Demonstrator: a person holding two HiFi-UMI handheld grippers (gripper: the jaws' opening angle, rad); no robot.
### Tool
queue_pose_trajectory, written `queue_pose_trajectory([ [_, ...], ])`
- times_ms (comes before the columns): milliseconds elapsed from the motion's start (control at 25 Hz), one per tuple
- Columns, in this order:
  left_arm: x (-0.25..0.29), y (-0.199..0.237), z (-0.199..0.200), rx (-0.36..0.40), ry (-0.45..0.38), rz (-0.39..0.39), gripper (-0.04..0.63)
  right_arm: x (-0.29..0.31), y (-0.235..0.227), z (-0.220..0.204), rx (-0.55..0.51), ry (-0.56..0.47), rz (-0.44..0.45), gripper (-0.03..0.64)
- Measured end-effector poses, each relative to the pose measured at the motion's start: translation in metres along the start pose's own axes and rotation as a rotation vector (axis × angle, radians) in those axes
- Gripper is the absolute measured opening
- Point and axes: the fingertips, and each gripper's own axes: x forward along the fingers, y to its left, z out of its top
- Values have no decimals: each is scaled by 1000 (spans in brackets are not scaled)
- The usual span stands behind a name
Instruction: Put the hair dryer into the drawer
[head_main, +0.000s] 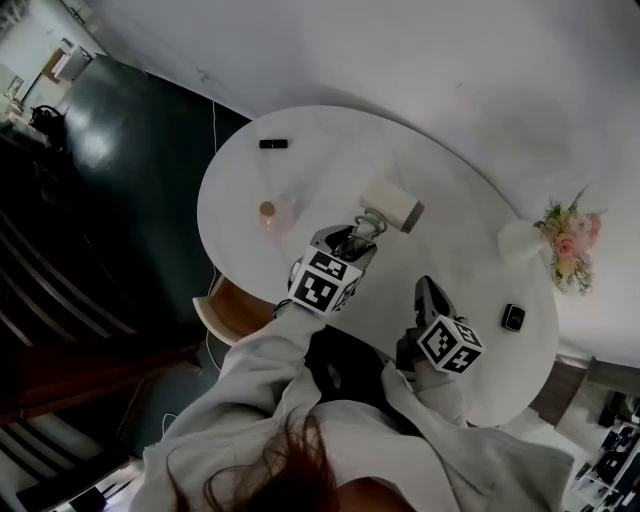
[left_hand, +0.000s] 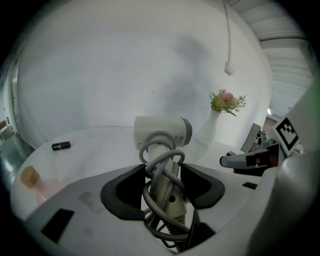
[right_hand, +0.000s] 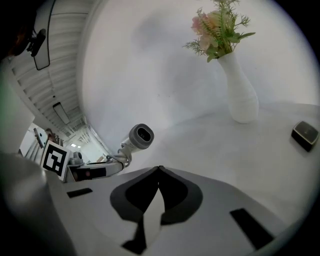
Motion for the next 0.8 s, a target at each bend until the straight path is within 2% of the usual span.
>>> queue_pose_trajectory([
  [440,-84,0,-45,-14,-25,52,224,-12,55,-33,-55,14,55,51],
  [800,-154,19,-96,-64,-22,142,225,-7,104,-60,-111,49,122,51],
])
